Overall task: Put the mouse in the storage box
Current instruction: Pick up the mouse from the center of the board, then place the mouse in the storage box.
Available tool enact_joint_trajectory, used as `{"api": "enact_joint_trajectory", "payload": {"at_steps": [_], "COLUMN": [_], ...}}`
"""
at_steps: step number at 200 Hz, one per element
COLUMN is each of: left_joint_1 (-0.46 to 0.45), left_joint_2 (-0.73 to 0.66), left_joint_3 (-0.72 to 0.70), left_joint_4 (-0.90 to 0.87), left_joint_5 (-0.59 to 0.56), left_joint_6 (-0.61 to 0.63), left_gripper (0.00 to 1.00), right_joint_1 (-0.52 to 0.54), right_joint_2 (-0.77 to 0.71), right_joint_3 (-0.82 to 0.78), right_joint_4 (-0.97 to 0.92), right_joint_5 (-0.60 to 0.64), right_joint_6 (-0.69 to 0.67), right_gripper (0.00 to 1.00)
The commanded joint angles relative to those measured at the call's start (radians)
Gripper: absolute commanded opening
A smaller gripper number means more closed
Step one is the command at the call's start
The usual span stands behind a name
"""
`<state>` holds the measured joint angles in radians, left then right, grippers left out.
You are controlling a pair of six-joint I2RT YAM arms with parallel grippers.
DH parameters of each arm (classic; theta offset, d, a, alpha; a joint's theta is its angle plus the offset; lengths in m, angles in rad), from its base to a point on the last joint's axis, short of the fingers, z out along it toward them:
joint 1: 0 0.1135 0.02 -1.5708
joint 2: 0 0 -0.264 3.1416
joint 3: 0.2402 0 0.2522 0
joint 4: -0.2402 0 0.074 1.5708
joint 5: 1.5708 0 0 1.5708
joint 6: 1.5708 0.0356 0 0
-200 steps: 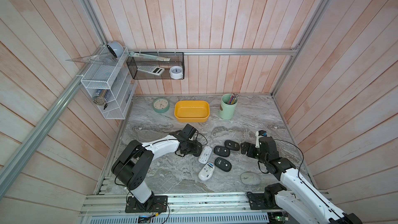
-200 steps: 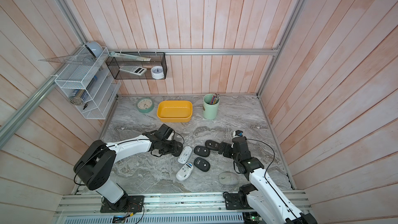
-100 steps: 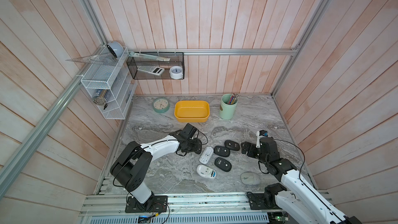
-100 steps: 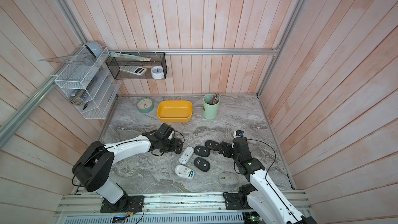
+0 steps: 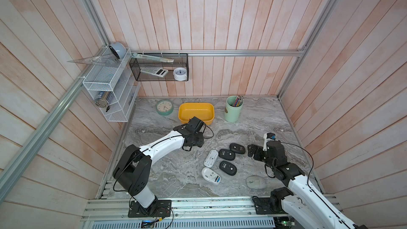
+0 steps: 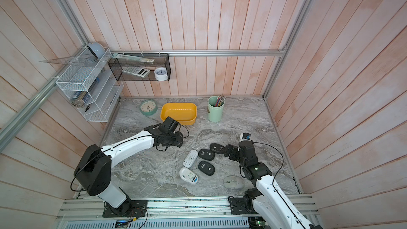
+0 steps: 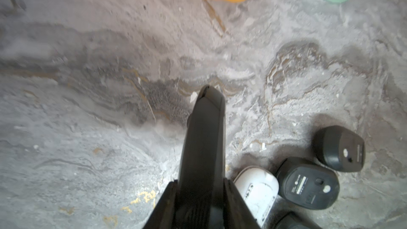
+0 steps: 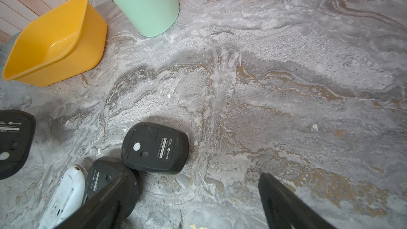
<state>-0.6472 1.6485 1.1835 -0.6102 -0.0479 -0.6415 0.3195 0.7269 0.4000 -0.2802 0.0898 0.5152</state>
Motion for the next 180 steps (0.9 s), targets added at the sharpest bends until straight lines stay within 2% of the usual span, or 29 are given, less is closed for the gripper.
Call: {"api": "enact_joint_trajectory", "payload": {"at_steps": [1, 99, 149, 180], "left_joint_1": [0.001, 0.078, 0.121, 0.137], "left_joint_2": [0.019, 0.100, 0.213, 0.329], "left_joint_3": [0.086, 0.451, 0.656, 0.774], "left_joint_4": [-0.114, -0.336, -0.413, -0.441], "left_joint_5": [-0.089, -0.270, -0.382, -0.446], "left_joint_6": [0.052, 0.192, 0.262, 0.299], "left_gripper": [0.09, 0.09, 0.09, 0.08], "right_joint_1": [0.006, 0.007, 0.009, 0.013], "right_joint_2": [-0.022, -0.103, -0.121, -0.114], "right_joint_3": [-0.024, -0.065, -0.075, -0.075], "right_joint_4": [0.006, 0.032, 0.041, 0.051], "right_joint_5": [0.034, 0.057, 0.058, 0.061], "right_joint_6": [-0.010, -0.007, -0.007, -0.010], "right_gripper": [0.97, 0.97, 0.97, 0.97]}}
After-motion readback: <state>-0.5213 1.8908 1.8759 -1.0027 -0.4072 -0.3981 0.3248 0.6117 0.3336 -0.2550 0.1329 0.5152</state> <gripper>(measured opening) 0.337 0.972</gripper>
